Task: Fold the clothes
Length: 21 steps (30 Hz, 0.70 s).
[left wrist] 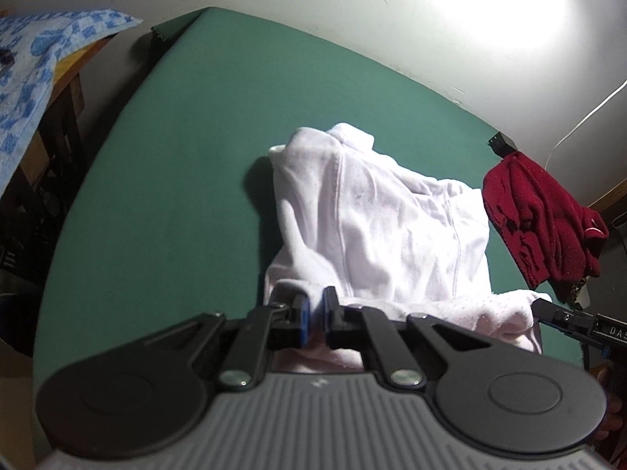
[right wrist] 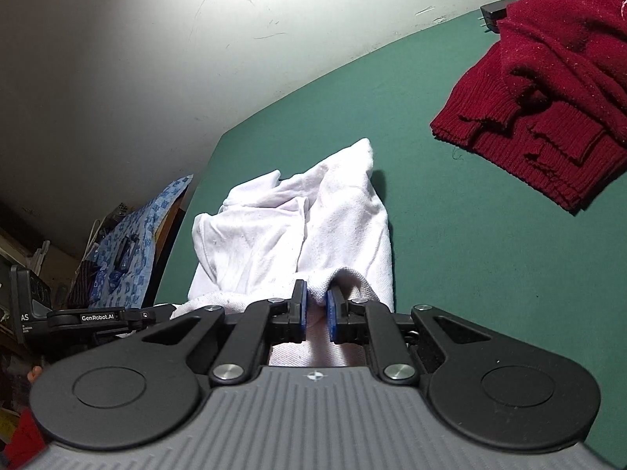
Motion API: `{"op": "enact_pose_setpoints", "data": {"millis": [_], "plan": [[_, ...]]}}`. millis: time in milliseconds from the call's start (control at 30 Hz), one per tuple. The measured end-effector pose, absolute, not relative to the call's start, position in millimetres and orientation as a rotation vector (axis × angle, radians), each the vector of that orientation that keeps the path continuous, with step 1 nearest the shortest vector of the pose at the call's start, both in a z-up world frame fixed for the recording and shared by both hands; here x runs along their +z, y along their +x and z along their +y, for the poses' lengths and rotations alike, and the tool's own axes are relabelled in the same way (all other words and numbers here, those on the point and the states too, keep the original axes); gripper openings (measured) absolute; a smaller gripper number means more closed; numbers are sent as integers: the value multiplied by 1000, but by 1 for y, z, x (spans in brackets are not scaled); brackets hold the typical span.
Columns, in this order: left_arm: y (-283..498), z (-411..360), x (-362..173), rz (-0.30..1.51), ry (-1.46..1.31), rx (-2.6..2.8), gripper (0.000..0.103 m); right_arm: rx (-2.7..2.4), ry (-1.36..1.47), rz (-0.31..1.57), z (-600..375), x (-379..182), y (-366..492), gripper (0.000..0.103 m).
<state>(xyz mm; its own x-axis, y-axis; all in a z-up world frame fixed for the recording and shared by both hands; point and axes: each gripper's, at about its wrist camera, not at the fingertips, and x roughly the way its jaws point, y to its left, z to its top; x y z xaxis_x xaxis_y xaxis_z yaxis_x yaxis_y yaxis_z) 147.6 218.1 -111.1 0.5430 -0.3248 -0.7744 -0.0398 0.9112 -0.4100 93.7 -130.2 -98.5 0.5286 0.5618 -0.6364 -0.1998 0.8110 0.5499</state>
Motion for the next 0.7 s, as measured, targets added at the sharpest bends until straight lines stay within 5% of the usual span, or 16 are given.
{"op": "enact_pose_setpoints", "data": {"millis": [167, 300, 333, 400, 467, 567, 667, 700], "plan": [[158, 217, -118, 1004, -416, -187, 4, 442, 457, 951, -133, -112, 99, 13], [156, 230, -111, 992, -473, -192, 9, 423, 457, 911, -135, -109, 93, 35], [152, 236, -106, 973, -488, -189, 14, 422, 449, 883, -136, -105, 90, 45], [137, 245, -95, 910, -466, -149, 40, 443, 374, 814, -136, -93, 79, 45], [122, 248, -87, 873, -383, -104, 53, 441, 252, 779, -131, -86, 69, 45], [100, 245, -87, 891, -327, -151, 54, 420, 192, 788, -124, -95, 71, 45], [87, 230, -98, 922, -293, -185, 72, 399, 171, 808, -117, -107, 77, 45], [88, 224, -106, 947, -277, -174, 69, 392, 164, 814, -114, -112, 80, 45]]}}
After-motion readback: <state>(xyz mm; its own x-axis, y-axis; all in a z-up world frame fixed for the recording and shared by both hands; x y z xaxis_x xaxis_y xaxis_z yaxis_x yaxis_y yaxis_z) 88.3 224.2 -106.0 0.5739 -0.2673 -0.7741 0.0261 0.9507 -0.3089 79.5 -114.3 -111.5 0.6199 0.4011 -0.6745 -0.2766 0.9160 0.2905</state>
